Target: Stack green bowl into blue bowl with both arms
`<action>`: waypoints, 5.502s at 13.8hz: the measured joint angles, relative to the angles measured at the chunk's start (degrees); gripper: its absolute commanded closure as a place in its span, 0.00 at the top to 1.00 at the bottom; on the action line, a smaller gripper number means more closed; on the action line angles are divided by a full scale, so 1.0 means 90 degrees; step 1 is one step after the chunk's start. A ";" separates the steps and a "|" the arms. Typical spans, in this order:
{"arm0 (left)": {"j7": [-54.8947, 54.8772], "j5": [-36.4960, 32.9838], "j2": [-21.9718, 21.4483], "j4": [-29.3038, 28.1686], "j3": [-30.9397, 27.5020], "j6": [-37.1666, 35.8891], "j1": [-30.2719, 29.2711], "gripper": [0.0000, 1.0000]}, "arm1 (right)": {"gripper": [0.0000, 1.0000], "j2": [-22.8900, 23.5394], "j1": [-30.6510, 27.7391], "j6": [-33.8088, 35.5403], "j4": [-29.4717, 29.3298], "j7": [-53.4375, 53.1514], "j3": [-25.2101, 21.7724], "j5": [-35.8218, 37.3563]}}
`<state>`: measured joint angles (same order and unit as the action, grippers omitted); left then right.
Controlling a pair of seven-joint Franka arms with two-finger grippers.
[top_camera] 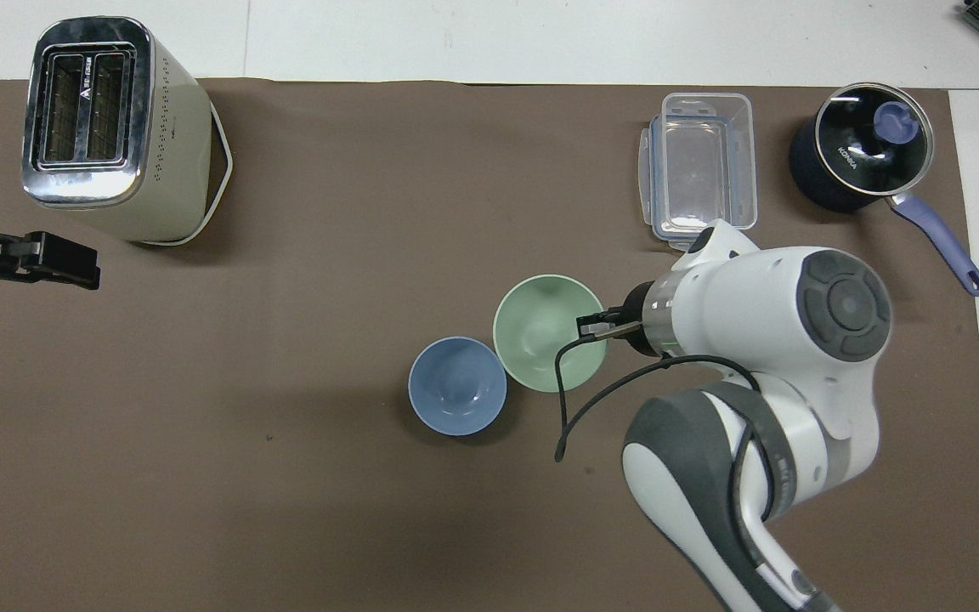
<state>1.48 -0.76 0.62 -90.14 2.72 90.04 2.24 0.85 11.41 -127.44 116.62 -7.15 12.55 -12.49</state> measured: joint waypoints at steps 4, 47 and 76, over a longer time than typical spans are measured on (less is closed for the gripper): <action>0.0000 0.0000 0.0000 0.0000 0.0000 0.0000 0.0000 1.00 | 0.00 -0.0001 0.0515 0.0004 -0.0002 -0.0890 -0.0003 0.0474; 0.0000 0.0000 -0.0002 -0.0001 0.0000 0.0003 0.0000 1.00 | 1.00 -0.0308 -0.0645 0.0944 -0.0654 -0.1075 -0.0130 0.1042; 0.0000 0.0000 -0.0003 -0.0003 0.0000 0.0004 0.0000 1.00 | 1.00 0.0012 -0.1985 0.4724 -0.3477 -0.0242 -0.0211 0.1628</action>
<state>1.48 -0.76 0.60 -90.17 2.72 90.07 2.24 0.95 -6.45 -84.93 85.33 -9.33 10.66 2.16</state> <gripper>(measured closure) 0.000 0.000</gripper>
